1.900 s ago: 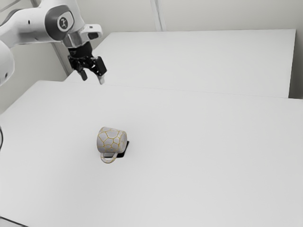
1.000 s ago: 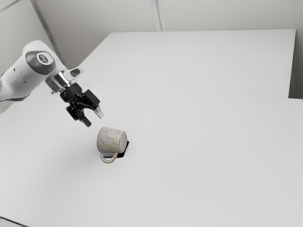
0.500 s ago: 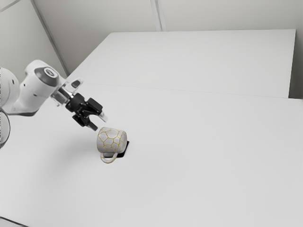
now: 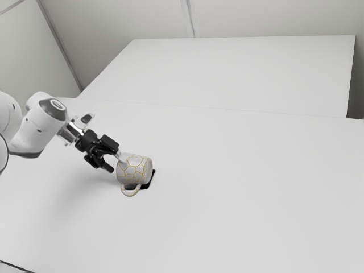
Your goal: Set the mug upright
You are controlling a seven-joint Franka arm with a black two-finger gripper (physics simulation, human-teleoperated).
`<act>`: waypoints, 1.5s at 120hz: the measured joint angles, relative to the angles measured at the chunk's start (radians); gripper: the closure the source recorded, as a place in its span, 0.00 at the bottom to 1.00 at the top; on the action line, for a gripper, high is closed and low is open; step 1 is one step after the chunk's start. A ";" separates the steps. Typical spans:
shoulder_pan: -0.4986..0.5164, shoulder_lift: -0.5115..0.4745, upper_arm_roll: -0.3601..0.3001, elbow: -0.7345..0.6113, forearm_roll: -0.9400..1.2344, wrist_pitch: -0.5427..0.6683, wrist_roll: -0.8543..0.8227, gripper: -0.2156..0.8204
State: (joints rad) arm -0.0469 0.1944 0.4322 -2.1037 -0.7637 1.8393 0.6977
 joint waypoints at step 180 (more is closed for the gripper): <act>-0.085 -0.144 -0.027 -0.031 0.024 0.029 0.045 0.96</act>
State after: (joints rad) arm -0.1316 0.0503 0.4048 -2.1344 -0.7398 1.8681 0.7432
